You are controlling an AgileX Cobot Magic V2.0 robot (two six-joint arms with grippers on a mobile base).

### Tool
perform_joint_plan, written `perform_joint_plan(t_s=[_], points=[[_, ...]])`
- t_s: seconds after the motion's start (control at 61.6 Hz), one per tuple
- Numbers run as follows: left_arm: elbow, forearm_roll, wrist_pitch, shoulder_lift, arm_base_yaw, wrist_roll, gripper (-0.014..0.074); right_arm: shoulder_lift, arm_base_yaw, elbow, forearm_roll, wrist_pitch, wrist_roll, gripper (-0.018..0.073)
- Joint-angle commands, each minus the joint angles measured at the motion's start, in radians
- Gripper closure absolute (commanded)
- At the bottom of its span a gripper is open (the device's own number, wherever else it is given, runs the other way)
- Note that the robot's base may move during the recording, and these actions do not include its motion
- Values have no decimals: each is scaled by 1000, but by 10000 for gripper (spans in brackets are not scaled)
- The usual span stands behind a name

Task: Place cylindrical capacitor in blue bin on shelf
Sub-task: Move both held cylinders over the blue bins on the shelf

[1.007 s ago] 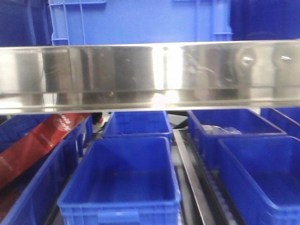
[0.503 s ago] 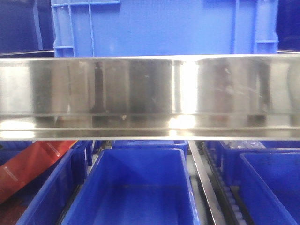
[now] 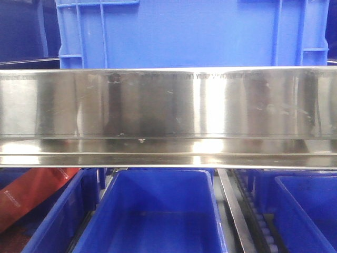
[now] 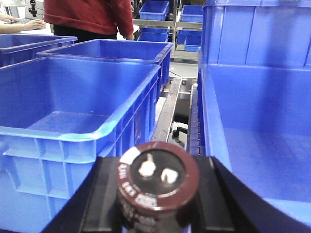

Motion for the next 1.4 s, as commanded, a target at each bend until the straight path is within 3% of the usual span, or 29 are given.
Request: perform_joint_plan(t_s=[0.0,1.202,1.38], points=[[-6,-2,-24,-3,-7,-5,707,-3,2,-8,-8,-24,-5,721],[-6,-4,-49,-3,-7,-5,707,-3,2,-8,-8,-24,-5,721],[-83,-4,-59,46,-21,12,707,-3,2,-8,-8,-24,-5,721]])
